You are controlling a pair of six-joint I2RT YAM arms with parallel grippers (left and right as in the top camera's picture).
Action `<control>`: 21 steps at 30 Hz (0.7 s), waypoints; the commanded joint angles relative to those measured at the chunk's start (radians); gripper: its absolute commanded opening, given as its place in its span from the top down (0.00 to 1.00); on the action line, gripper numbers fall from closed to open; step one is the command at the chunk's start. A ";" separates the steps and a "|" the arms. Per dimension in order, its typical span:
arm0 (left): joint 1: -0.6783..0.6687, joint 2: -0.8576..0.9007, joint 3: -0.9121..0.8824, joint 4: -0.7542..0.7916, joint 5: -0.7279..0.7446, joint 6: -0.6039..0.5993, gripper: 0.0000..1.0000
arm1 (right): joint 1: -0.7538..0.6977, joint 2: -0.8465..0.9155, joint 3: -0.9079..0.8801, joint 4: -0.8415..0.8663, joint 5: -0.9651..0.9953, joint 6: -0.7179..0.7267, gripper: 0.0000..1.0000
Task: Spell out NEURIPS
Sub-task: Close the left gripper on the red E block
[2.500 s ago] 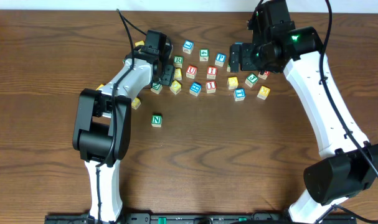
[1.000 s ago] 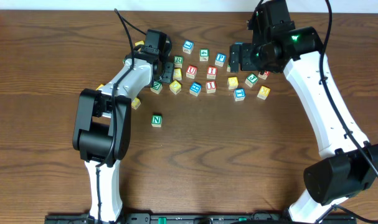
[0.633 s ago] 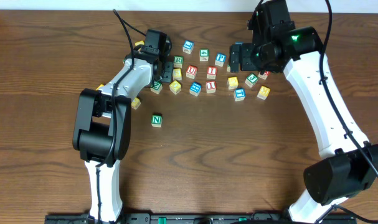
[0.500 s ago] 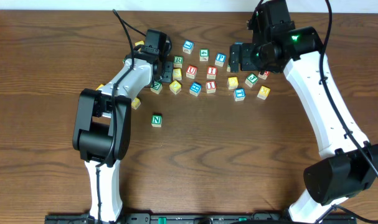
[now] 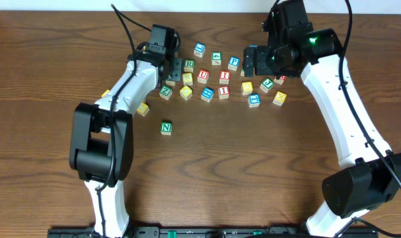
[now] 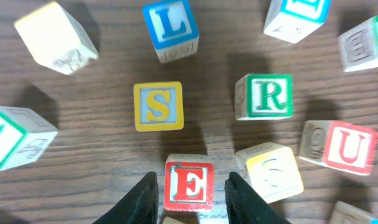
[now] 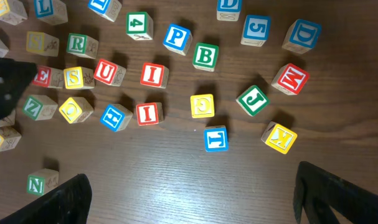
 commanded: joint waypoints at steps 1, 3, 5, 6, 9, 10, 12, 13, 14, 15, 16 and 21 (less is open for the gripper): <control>0.005 -0.025 0.000 -0.011 -0.009 -0.013 0.66 | 0.008 -0.013 0.017 -0.001 -0.003 -0.013 0.01; 0.005 -0.021 0.000 -0.013 -0.010 -0.013 0.65 | 0.008 -0.013 0.017 -0.001 -0.003 -0.013 0.01; 0.005 -0.012 0.000 -0.011 -0.010 -0.013 0.64 | 0.008 -0.013 0.017 0.000 -0.003 -0.013 0.01; 0.004 -0.005 0.000 -0.009 -0.010 -0.013 0.62 | 0.008 -0.013 0.017 0.000 -0.003 -0.013 0.01; 0.004 0.021 0.000 -0.004 -0.013 -0.013 0.59 | 0.008 -0.013 0.017 -0.001 -0.003 -0.013 0.01; 0.004 0.029 0.000 -0.004 -0.018 -0.013 0.60 | 0.008 -0.013 0.017 -0.001 -0.003 -0.013 0.01; 0.004 0.044 0.000 -0.004 -0.033 -0.013 0.56 | 0.008 -0.013 0.017 0.000 -0.003 -0.013 0.01; 0.004 0.053 0.000 -0.004 -0.039 -0.013 0.56 | 0.008 -0.013 0.017 -0.001 -0.003 -0.013 0.01; 0.004 0.059 0.000 -0.003 -0.039 -0.013 0.55 | 0.008 -0.013 0.017 -0.001 -0.003 -0.013 0.01; 0.004 0.066 0.000 -0.002 -0.039 -0.013 0.55 | 0.008 -0.013 0.017 0.000 -0.003 -0.013 0.01; 0.004 0.073 0.000 0.000 -0.039 -0.013 0.56 | 0.008 -0.013 0.017 -0.001 -0.003 -0.013 0.01; 0.004 0.093 0.000 0.003 -0.039 -0.013 0.56 | 0.008 -0.013 0.017 -0.001 -0.003 -0.013 0.01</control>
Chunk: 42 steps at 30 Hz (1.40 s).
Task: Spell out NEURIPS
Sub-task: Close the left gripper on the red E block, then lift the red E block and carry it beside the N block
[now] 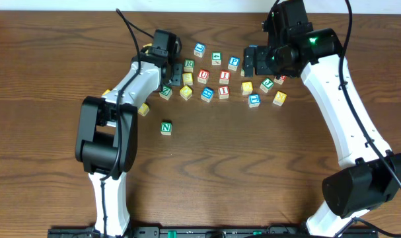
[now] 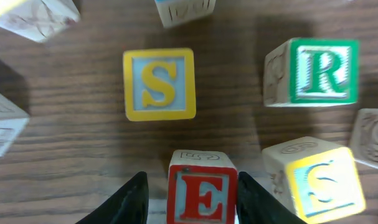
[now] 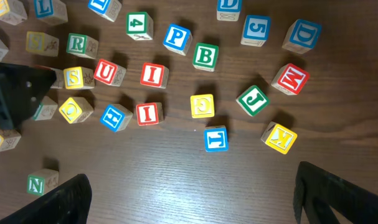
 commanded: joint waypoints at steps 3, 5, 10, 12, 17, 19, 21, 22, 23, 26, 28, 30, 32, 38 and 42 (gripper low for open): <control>0.004 0.017 0.000 0.012 -0.016 -0.010 0.60 | 0.008 -0.013 0.017 0.000 -0.003 -0.013 0.01; 0.004 0.017 0.000 0.013 -0.015 -0.010 0.61 | 0.008 -0.013 0.017 -0.001 -0.003 -0.013 0.01; 0.002 0.027 0.000 0.013 -0.015 -0.010 0.61 | 0.008 -0.013 0.017 -0.001 -0.003 -0.013 0.01; 0.002 0.037 0.000 0.013 -0.015 -0.010 0.61 | 0.008 -0.013 0.017 0.000 -0.003 -0.013 0.01; 0.002 0.042 0.000 0.013 -0.015 -0.010 0.67 | 0.008 -0.013 0.017 -0.001 -0.003 -0.013 0.01; 0.002 0.042 0.000 0.016 -0.015 -0.010 0.68 | 0.008 -0.013 0.017 0.000 -0.003 -0.013 0.01; 0.002 0.042 0.000 0.015 -0.015 -0.011 0.69 | 0.008 -0.013 0.017 -0.001 -0.003 -0.013 0.01; 0.002 0.041 0.000 0.015 -0.015 -0.011 0.69 | 0.008 -0.013 0.017 -0.001 -0.003 -0.013 0.01; 0.002 0.040 0.000 0.015 -0.015 -0.014 0.70 | 0.008 -0.013 0.017 -0.001 -0.003 -0.013 0.01; 0.002 0.032 0.000 0.011 -0.015 -0.026 0.70 | 0.008 -0.013 0.017 -0.001 -0.003 -0.013 0.01; 0.002 0.017 0.000 0.004 -0.015 -0.029 0.70 | 0.008 -0.013 0.017 -0.001 -0.003 -0.013 0.01; 0.002 -0.009 0.000 -0.006 -0.015 -0.030 0.71 | 0.008 -0.013 0.017 0.000 -0.003 -0.013 0.01; 0.002 -0.047 0.000 -0.019 -0.015 -0.030 0.71 | 0.008 -0.013 0.017 -0.001 -0.003 -0.013 0.01; 0.002 -0.219 0.000 -0.065 -0.014 -0.030 0.71 | 0.008 -0.013 0.017 -0.001 -0.003 -0.013 0.01; -0.001 -0.343 0.000 -0.132 -0.004 -0.044 0.71 | 0.008 -0.013 0.017 -0.001 -0.003 -0.013 0.01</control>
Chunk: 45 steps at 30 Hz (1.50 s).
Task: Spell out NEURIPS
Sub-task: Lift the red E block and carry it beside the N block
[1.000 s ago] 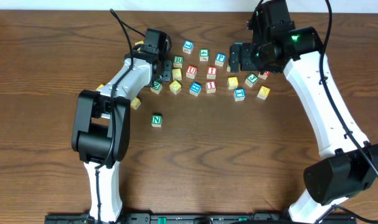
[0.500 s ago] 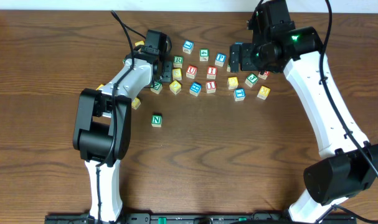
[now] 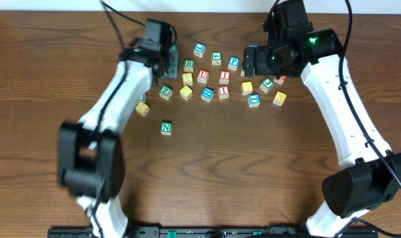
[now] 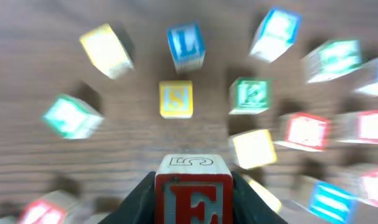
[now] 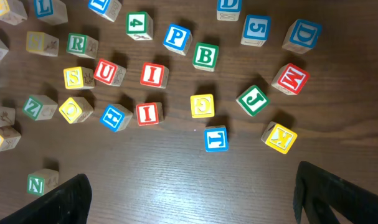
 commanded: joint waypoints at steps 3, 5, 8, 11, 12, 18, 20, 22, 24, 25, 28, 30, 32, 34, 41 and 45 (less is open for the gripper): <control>-0.018 -0.172 0.003 -0.114 -0.002 -0.046 0.71 | 0.008 -0.013 0.017 -0.001 -0.003 -0.013 0.01; -0.037 -0.201 0.002 -0.180 -0.002 -0.070 0.71 | 0.008 -0.013 0.017 -0.001 -0.003 -0.013 0.01; -0.072 -0.208 0.002 -0.288 -0.002 -0.122 0.71 | 0.008 -0.013 0.017 -0.001 -0.003 -0.013 0.01; -0.116 -0.187 -0.013 -0.377 -0.002 -0.170 0.75 | 0.008 -0.013 0.017 -0.001 -0.003 -0.013 0.01; -0.132 -0.180 -0.027 -0.390 -0.002 -0.178 0.75 | 0.008 -0.013 0.017 -0.001 -0.003 -0.013 0.01; -0.215 -0.167 -0.162 -0.354 -0.002 -0.190 0.75 | 0.008 -0.013 0.017 -0.001 -0.003 -0.013 0.01; -0.231 -0.167 -0.205 -0.327 -0.002 -0.207 0.75 | 0.008 -0.013 0.017 -0.001 -0.003 -0.013 0.01; -0.244 -0.167 -0.245 -0.292 -0.002 -0.210 0.75 | 0.008 -0.013 0.017 -0.001 -0.003 -0.013 0.01; -0.251 -0.167 -0.278 -0.253 -0.002 -0.210 0.75 | 0.008 -0.013 0.017 -0.001 -0.003 -0.013 0.01; -0.252 -0.167 -0.294 -0.233 -0.002 -0.210 0.75 | 0.008 -0.013 0.017 -0.001 -0.003 -0.013 0.01; -0.251 -0.166 -0.334 -0.181 -0.002 -0.209 0.74 | 0.008 -0.013 0.017 -0.001 -0.003 -0.013 0.01; -0.251 -0.166 -0.362 -0.143 -0.006 -0.209 0.74 | 0.008 -0.013 0.017 -0.001 -0.003 -0.013 0.01; -0.251 -0.164 -0.385 -0.111 -0.006 -0.209 0.74 | 0.008 -0.013 0.017 -0.001 -0.003 -0.013 0.01; -0.251 -0.160 -0.402 -0.094 -0.006 -0.209 0.74 | 0.008 -0.013 0.017 -0.001 -0.003 -0.013 0.01; -0.251 -0.145 -0.449 -0.070 -0.013 -0.209 0.74 | 0.008 -0.013 0.017 -0.001 -0.003 -0.013 0.01; -0.251 -0.116 -0.457 -0.050 -0.012 -0.210 0.74 | 0.008 -0.013 0.017 -0.001 -0.003 -0.013 0.01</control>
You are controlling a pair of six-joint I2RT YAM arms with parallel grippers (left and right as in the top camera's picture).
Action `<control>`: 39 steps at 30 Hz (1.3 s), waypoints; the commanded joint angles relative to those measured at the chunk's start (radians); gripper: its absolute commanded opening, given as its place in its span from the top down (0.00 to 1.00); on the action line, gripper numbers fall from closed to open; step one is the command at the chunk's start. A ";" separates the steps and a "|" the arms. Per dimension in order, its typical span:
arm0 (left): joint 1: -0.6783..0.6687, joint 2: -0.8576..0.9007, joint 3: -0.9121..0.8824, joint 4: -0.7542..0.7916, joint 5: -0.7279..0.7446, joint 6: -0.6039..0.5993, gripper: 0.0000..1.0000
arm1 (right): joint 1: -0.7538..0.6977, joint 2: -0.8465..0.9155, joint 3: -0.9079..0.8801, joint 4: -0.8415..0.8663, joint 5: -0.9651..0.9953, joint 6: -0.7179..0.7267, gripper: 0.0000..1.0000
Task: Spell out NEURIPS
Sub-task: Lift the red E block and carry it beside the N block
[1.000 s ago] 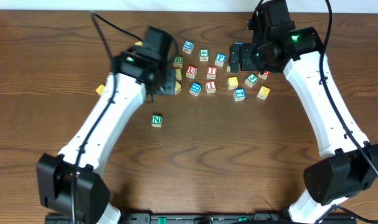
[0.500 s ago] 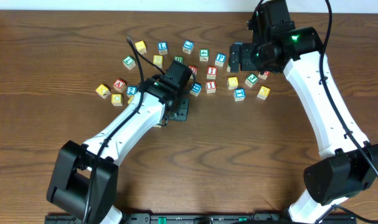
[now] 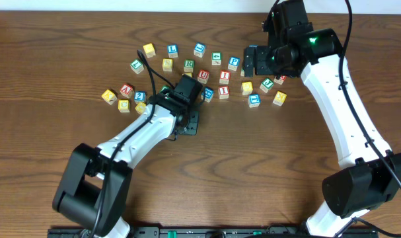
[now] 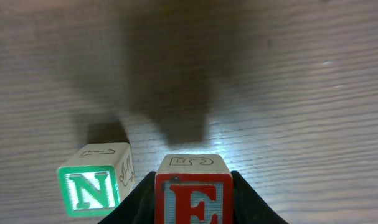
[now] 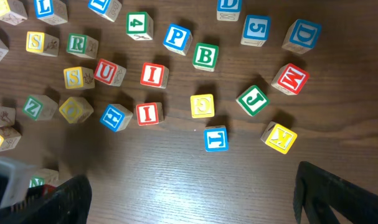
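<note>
My left gripper (image 4: 193, 202) is shut on the red E block (image 4: 193, 190). It holds the block low over the wood, just right of the green N block (image 4: 92, 186), with a narrow gap between them. Whether E touches the table I cannot tell. In the overhead view the left gripper (image 3: 187, 120) is in front of the block cluster and the N is hidden under it. The red U (image 5: 108, 72), green R (image 5: 81, 43), red I (image 5: 153, 74), blue P (image 5: 176, 35) and yellow S (image 5: 76, 77) lie in the cluster. My right gripper (image 5: 195, 193) hangs open and empty above the blocks.
Several other letter and number blocks lie scattered across the back of the table (image 3: 266, 165), among them a blue T (image 5: 216, 138), yellow K (image 5: 279, 137) and red M (image 5: 291, 79). A few blocks sit at the left (image 3: 124, 98).
My left gripper, still shut on the E, has gone from high over the back-left blocks to low at the front, beside the N. The right arm has not moved.
First my open left gripper stood over the E in the cluster, near the S and R. Then it was lower, astride the E. Later it held the E raised over the blocks. Now the E is beside the N in front.
</note>
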 commanded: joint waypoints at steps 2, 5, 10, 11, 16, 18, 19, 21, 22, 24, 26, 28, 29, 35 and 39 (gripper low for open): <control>0.000 0.028 -0.016 0.004 -0.011 -0.010 0.74 | 0.008 -0.013 0.017 -0.001 -0.002 -0.013 0.01; 0.002 0.028 -0.016 0.004 -0.015 -0.025 0.74 | 0.008 -0.013 0.017 -0.001 -0.003 -0.013 0.01; 0.022 0.031 -0.017 0.001 -0.014 -0.051 0.74 | 0.008 -0.013 0.017 0.000 -0.003 -0.013 0.01; 0.023 0.032 -0.018 0.000 -0.014 -0.056 0.74 | 0.008 -0.013 0.017 -0.001 -0.003 -0.013 0.01; 0.024 0.038 -0.018 0.001 -0.014 -0.061 0.74 | 0.008 -0.013 0.017 0.000 -0.003 -0.013 0.01; 0.024 0.042 -0.018 0.001 -0.014 -0.062 0.74 | 0.008 -0.013 0.017 -0.001 -0.003 -0.013 0.01; 0.024 0.043 -0.018 0.001 -0.014 -0.061 0.74 | 0.008 -0.013 0.017 -0.001 -0.003 -0.013 0.01; 0.024 0.045 -0.018 0.001 -0.014 -0.062 0.74 | 0.008 -0.013 0.017 0.000 -0.003 -0.013 0.01; 0.024 0.045 -0.018 0.001 -0.014 -0.065 0.74 | 0.008 -0.013 0.017 -0.001 -0.003 -0.013 0.01; 0.024 0.045 -0.018 0.001 -0.014 -0.066 0.74 | 0.008 -0.013 0.017 -0.001 -0.003 -0.013 0.01; 0.024 0.046 -0.018 0.001 -0.014 -0.069 0.74 | 0.008 -0.013 0.017 -0.001 -0.003 -0.013 0.01; 0.024 0.047 -0.018 0.001 -0.014 -0.068 0.74 | 0.008 -0.013 0.017 0.000 -0.003 -0.013 0.01; 0.024 0.048 -0.018 0.001 -0.014 -0.068 0.74 | 0.008 -0.013 0.017 0.000 -0.003 -0.013 0.01; 0.024 0.058 -0.018 0.005 -0.014 -0.069 0.73 | 0.008 -0.013 0.017 -0.001 -0.003 -0.013 0.01; 0.024 0.058 -0.018 0.005 -0.014 -0.069 0.58 | 0.008 -0.013 0.017 -0.001 -0.003 -0.013 0.01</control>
